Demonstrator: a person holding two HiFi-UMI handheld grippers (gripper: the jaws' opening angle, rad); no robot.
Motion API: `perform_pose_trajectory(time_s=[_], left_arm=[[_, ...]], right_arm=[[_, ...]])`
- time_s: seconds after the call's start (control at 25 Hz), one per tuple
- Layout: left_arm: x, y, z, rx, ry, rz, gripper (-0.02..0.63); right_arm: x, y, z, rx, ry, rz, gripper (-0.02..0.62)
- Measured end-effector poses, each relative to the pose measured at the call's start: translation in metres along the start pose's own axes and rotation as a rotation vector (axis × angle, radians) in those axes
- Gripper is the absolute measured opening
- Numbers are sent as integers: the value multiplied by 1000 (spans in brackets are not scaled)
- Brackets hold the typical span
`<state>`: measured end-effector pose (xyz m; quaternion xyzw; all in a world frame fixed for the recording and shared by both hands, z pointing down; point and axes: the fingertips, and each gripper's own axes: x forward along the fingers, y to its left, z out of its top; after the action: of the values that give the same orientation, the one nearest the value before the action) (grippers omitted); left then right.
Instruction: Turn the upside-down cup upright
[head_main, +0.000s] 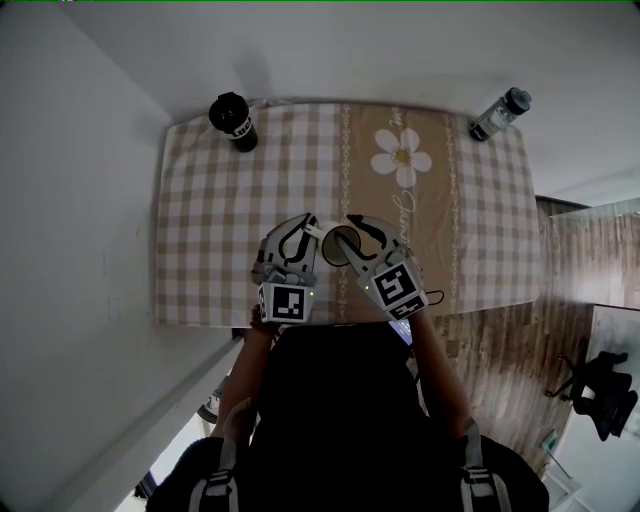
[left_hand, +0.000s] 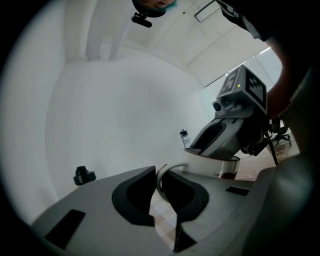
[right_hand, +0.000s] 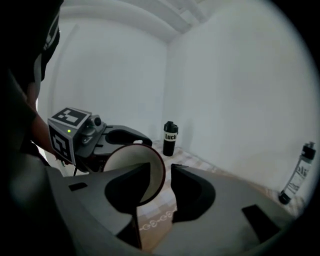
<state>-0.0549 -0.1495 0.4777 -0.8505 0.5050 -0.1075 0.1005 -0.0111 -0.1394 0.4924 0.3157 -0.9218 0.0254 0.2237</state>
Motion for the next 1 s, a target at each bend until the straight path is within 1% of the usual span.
perform_pose_trajectory(time_s=[0.08, 0.24, 0.36, 0.44, 0.52, 0.6, 0.68, 0.72, 0.8, 0.88, 0.92, 0.96, 1.0], left_arm=[[0, -1, 3, 18, -10, 1, 40], [-2, 0, 4, 44, -22, 9, 44], [-2, 1, 3, 38, -19, 21, 52], [-1, 0, -2, -3, 9, 10, 60], [0, 1, -6, -71, 24, -5, 67], [0, 0, -13, -141, 42, -32, 67], [-3, -6, -27, -232, 84, -85, 67], [-6, -8, -32, -305, 107, -118, 67], [-12, -9, -36, -511, 129, -185, 67], [-16, -1, -29, -724, 99, -223, 67], [-17, 4, -24, -806, 79, -235, 67], [-16, 8, -19, -867, 63, -247, 67], [-15, 11, -16, -911, 56, -263, 69]], right_arm=[[3, 1, 1, -21, 17, 11, 89], [5, -1, 1, -61, 33, -18, 52], [3, -4, 8, -138, 23, -75, 48], [-1, -7, 12, -198, 11, -130, 46], [-5, -10, 15, -252, -1, -188, 46], [-10, -15, 18, -283, -19, -248, 46], [-17, -21, 22, -320, -38, -313, 44], [-20, -24, 24, -355, -42, -347, 44], [-25, -27, 25, -446, -41, -409, 44], [-28, -28, 24, -540, -38, -462, 44], [-28, -27, 22, -584, -37, -482, 44], [-28, -25, 20, -623, -36, -497, 44], [-28, -22, 18, -656, -36, -507, 44]])
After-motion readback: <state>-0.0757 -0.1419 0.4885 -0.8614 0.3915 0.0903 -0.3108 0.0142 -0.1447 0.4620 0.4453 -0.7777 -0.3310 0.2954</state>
